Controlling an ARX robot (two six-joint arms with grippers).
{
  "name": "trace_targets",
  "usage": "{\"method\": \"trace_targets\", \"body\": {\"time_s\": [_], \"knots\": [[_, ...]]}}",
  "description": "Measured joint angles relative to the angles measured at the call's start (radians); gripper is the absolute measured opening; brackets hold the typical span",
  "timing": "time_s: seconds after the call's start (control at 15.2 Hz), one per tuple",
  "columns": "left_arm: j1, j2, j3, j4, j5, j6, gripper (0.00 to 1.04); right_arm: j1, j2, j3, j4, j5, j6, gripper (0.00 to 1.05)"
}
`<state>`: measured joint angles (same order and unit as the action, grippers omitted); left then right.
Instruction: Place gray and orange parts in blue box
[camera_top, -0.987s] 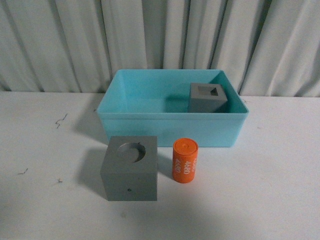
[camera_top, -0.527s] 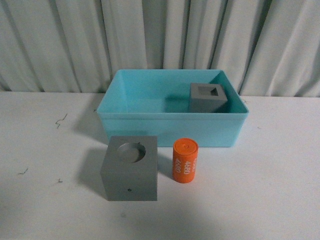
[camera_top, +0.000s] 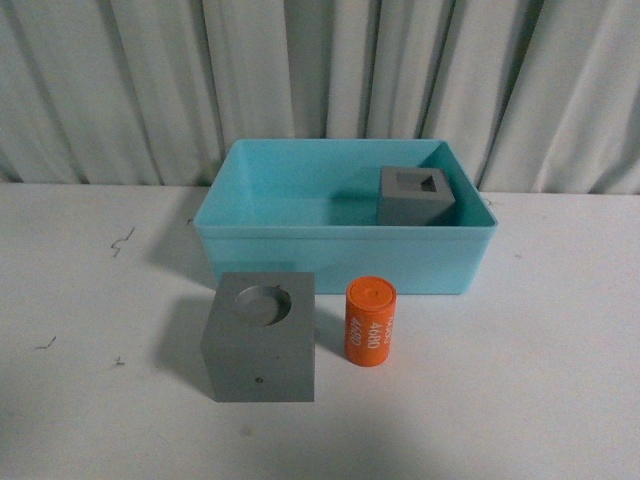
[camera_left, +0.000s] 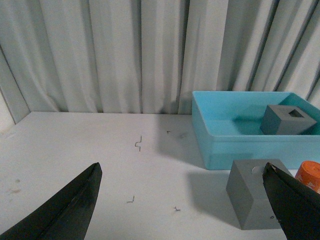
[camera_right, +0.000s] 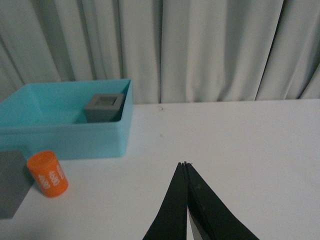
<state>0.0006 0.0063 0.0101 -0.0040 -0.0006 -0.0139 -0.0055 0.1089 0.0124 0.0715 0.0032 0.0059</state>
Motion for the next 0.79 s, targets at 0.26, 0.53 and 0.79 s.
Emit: {"method": "trace_targets", "body": {"time_s": [0.26,0.53,0.79], "knots": [[0.000,0.000,0.000,0.000,0.001,0.000,0.98,0.000,-0.105,-0.001,-0.075,-0.003,-0.003,0.02],[0.000,0.000,0.000,0.000,0.000,0.000,0.98,0.000,-0.105,-0.001,-0.075,-0.003,-0.004,0.37],[0.006,0.011,0.011,-0.051,0.022,-0.010,0.98,0.000,-0.105,0.000,-0.075,-0.003,-0.004,0.86]]}}
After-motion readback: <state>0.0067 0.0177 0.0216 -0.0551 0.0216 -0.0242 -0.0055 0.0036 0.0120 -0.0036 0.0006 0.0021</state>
